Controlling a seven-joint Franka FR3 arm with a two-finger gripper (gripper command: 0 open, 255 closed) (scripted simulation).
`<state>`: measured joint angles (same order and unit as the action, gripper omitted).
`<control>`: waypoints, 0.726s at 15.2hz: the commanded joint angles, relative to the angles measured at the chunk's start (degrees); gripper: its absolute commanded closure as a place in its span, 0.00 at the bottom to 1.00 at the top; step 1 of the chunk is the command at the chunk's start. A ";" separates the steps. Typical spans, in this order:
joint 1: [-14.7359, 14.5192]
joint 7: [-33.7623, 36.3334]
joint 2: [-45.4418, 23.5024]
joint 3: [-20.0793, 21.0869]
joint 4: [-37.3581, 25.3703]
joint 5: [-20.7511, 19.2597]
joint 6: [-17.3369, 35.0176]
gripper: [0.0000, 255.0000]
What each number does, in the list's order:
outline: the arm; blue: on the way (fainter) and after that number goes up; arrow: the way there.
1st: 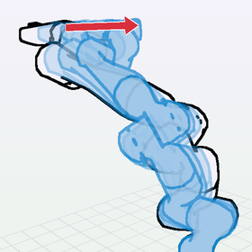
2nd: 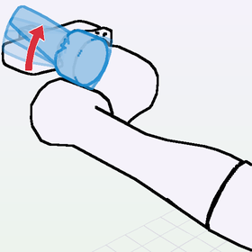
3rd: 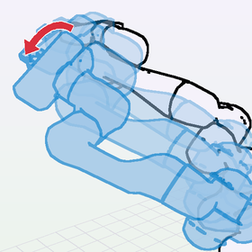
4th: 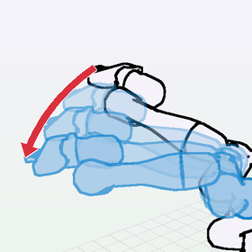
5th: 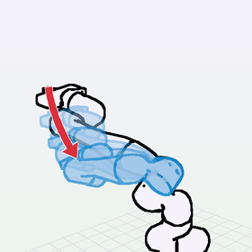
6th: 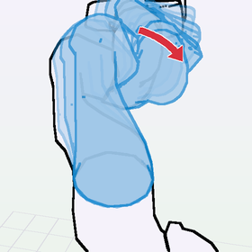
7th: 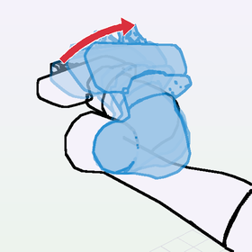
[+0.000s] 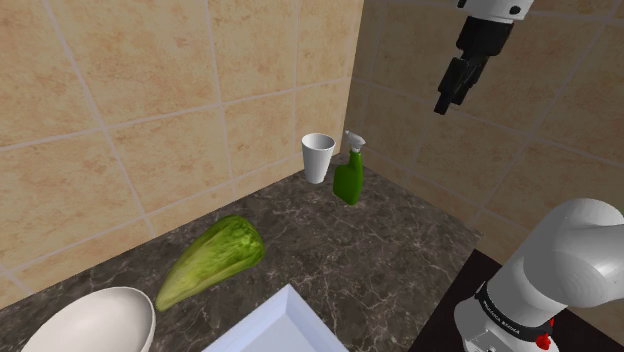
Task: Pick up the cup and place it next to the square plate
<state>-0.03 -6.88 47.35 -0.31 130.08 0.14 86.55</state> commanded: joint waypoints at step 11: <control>-0.63 -3.18 -18.92 -2.71 -2.99 1.58 14.43 0.00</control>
<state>-0.57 -9.64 30.91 -2.72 127.72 1.50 99.23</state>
